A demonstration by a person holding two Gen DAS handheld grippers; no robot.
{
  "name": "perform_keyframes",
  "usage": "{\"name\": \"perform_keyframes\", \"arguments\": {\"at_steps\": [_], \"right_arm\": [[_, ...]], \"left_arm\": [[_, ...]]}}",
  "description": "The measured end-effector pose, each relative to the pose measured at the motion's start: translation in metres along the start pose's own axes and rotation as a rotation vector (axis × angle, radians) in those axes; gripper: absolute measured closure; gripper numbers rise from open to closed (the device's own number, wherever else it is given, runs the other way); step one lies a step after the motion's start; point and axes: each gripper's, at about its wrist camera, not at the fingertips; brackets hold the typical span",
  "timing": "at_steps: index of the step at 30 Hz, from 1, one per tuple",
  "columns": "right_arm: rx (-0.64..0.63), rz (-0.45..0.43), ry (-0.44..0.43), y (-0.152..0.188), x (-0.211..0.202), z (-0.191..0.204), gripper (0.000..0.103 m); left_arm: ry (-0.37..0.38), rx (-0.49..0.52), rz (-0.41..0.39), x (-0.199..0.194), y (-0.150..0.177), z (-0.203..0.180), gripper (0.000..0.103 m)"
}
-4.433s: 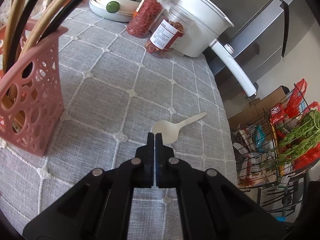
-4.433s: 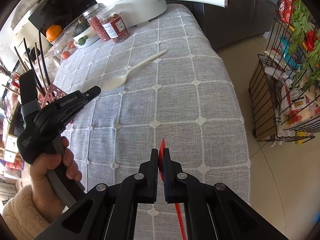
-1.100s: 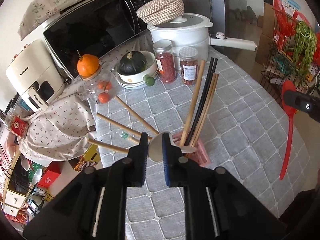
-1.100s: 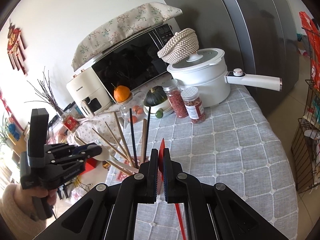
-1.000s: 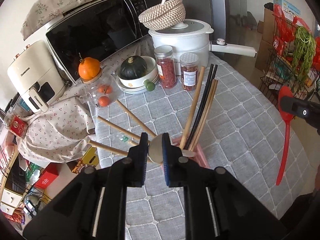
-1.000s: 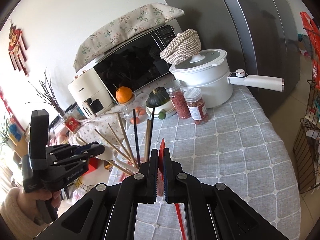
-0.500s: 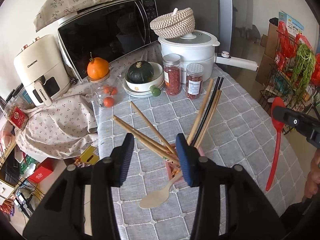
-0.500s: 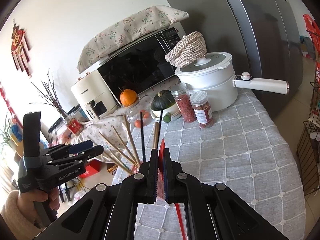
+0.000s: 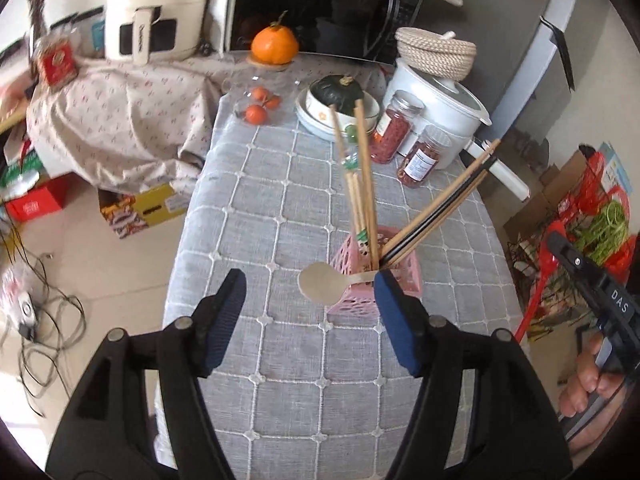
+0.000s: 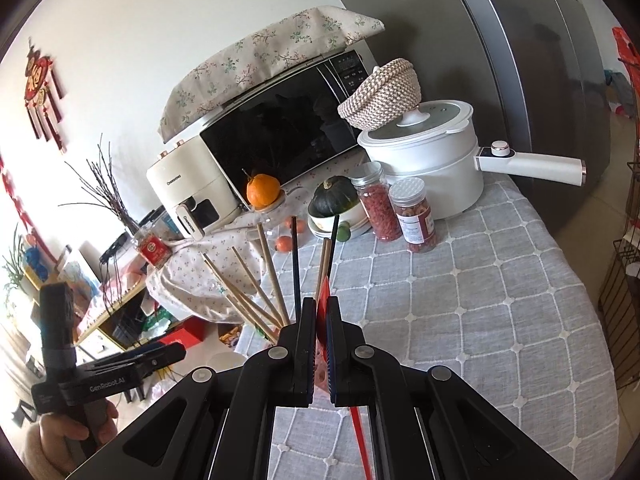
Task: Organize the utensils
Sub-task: 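Lower the white spoon into the pink basket and open the left gripper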
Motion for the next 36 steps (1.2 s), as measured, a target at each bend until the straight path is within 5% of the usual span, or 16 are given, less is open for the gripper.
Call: {"name": "perform_keyframes", "arguments": {"at_steps": [9,14,16,19,29,36], "right_arm": [[-0.011,0.015,0.007,0.003,0.003,0.001,0.099],[-0.012,0.023,0.016,0.004,0.004,-0.002,0.099],[-0.011,0.025,0.018,0.004,0.004,-0.003,0.099],[-0.009,0.025,0.018,0.004,0.003,-0.004,0.099],[-0.011,0.022,0.019,0.002,0.002,-0.006,0.099],[-0.005,0.021,0.021,0.002,0.002,-0.008,0.099]], "left_arm": [[0.079,-0.189,-0.009,0.028,0.015,0.015,0.062],[0.078,-0.192,-0.027,0.038,0.015,0.009,0.079],[0.072,-0.184,-0.043,0.039,0.015,0.009,0.098],[0.054,-0.166,-0.062,0.036,0.014,0.008,0.099],[-0.083,0.042,-0.217,-0.006,-0.005,-0.017,0.099],[-0.235,0.364,-0.231,-0.016,-0.013,-0.06,0.099]]}}
Point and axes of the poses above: each gripper's, at about its wrist camera, not at the fingertips, and x roughly the way its jaws point, z to its left, y to its underside, and after that the axes turned 8 degrees about x, right-handed
